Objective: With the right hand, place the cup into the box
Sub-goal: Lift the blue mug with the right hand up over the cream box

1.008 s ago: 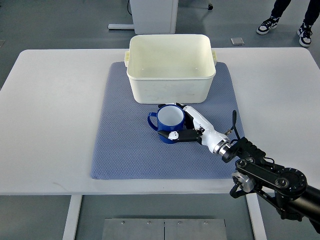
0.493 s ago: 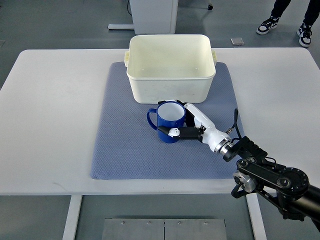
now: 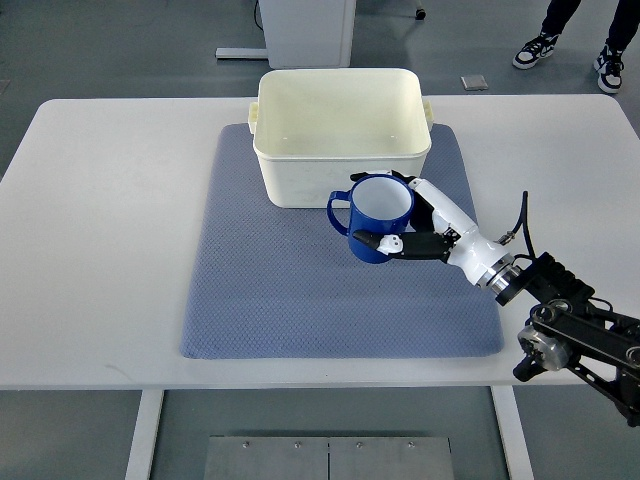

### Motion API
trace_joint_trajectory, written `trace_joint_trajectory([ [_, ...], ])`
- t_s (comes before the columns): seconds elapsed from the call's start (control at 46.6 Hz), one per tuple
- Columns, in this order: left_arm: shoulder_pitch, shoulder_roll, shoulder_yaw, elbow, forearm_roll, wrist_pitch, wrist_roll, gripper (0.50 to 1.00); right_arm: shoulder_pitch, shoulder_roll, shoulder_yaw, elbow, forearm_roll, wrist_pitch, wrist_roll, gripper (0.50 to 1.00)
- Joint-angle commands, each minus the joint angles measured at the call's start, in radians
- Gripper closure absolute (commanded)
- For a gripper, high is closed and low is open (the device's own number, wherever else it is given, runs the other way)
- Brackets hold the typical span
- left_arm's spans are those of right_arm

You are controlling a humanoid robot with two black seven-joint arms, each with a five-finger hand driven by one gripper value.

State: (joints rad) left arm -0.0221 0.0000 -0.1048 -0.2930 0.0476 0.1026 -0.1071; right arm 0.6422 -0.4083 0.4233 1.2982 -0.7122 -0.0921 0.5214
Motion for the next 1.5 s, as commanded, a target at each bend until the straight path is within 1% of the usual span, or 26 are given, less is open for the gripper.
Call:
trace_joint_trajectory([
  [0.0, 0.001, 0.0, 0.0, 0.0, 0.0, 0.0, 0.0, 0.5, 0.014, -0.027, 0.023, 0.026, 0.002, 0.0, -0.006, 1.0],
  [0.215, 0.001, 0.0, -0.001, 0.0, 0.0, 0.0, 0.0, 0.5, 0.096, -0.078, 0.051, 0.035, 0.028, 0.002, -0.029, 1.0],
  [0.3, -0.001, 0.0, -0.001, 0.0, 0.0, 0.0, 0.0, 0.5, 0.132, -0.079, 0.057, 0.03, 0.053, 0.0, -0.057, 1.0],
  [0.472, 0.001, 0.0, -0.001, 0.0, 0.0, 0.0, 0.0, 0.5, 0.198, -0.066, 0.061, 0.001, 0.074, -0.012, -0.087, 1.0],
  [0.665, 0.001, 0.0, -0.001, 0.0, 0.0, 0.0, 0.0, 0.5, 0.263, 0.012, 0.061, -0.094, 0.085, -0.043, -0.12, 1.0],
  [0.901, -0.001, 0.0, -0.001, 0.0, 0.0, 0.0, 0.0, 0.5, 0.327, 0.132, 0.061, -0.264, 0.088, -0.044, -0.135, 1.0],
  [1.137, -0.001, 0.0, 0.0, 0.0, 0.0, 0.0, 0.0, 0.5, 0.361, 0.244, 0.061, -0.422, 0.088, -0.054, -0.135, 1.0],
  [1.351, -0.001, 0.0, 0.0, 0.0, 0.0, 0.0, 0.0, 0.5, 0.363, 0.295, 0.061, -0.488, 0.088, -0.071, -0.135, 1.0],
  [1.48, 0.001, 0.0, -0.001, 0.0, 0.0, 0.0, 0.0, 0.5, 0.363, 0.298, 0.058, -0.494, 0.088, -0.071, -0.143, 1.0],
])
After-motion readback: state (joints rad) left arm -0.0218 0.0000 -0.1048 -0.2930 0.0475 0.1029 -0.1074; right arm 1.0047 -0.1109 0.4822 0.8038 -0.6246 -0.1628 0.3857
